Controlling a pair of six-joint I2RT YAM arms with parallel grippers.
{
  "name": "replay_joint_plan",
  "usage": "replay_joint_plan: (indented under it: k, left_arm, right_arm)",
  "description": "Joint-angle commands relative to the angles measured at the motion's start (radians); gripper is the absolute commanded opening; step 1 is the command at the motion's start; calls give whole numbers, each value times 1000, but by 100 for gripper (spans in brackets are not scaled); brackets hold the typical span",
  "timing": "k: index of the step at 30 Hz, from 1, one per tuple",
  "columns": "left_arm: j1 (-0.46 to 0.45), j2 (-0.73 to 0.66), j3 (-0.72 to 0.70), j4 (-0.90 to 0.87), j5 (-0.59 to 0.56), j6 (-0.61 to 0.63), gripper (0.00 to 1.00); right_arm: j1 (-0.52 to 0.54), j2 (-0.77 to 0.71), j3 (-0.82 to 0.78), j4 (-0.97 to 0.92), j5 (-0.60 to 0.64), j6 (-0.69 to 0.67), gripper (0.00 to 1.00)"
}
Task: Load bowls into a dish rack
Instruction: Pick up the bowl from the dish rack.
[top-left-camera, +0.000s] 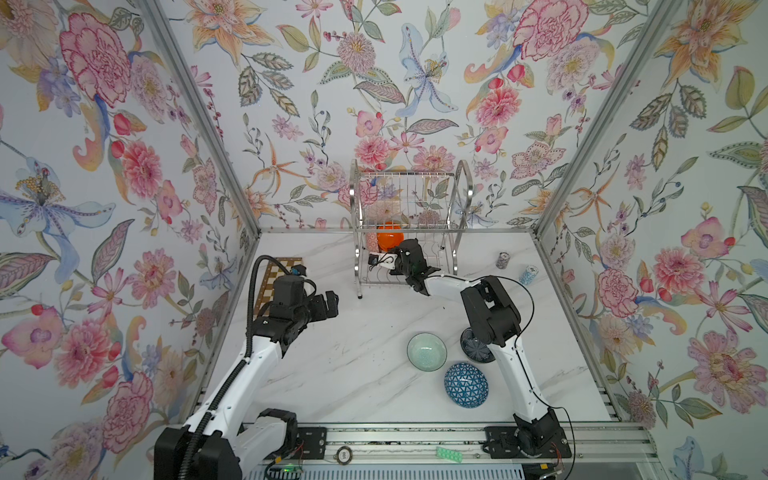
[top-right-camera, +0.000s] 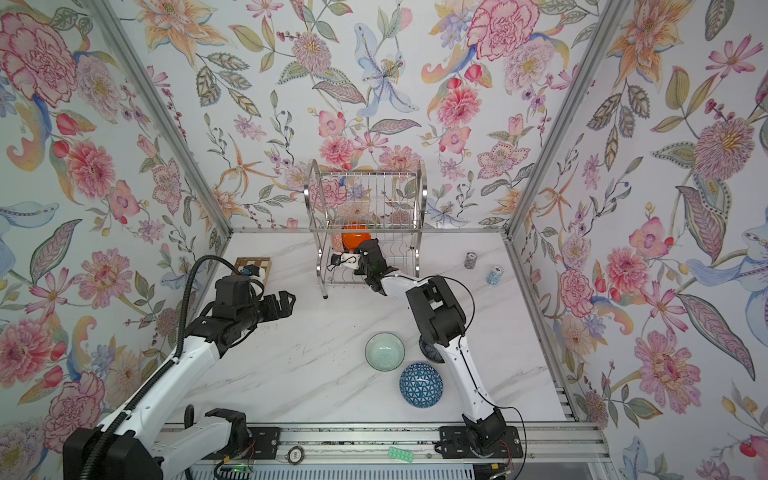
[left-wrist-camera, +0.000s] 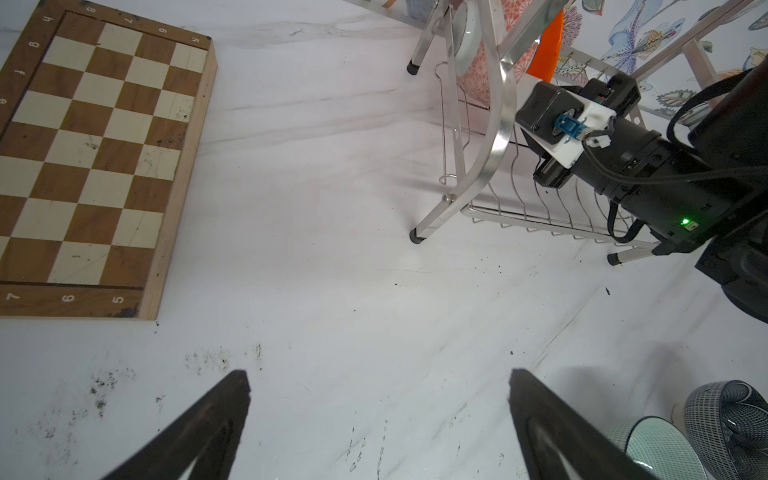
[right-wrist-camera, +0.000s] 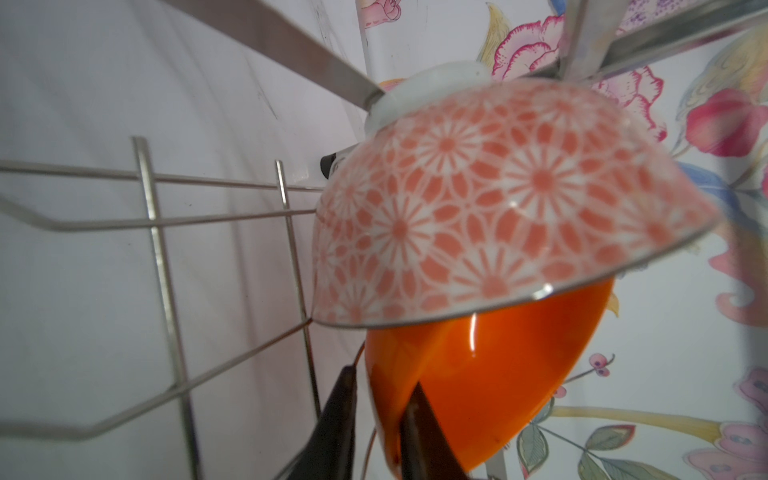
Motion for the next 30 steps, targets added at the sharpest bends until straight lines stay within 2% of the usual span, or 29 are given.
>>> replay_joint_plan:
  k: [1,13,30]
  left_arm:
    - [-7,14,-10,3,-8,18,99]
    - [-7,17,-9,5,-3,18,99]
    - [-8,7,-10,7,0,17,99]
  right_arm:
    - [-12,33,30,-41,8,-22,16]
    - [-9,-1,-14,13,23,-11,2]
    - [-5,-92,-148,168,35,106,0]
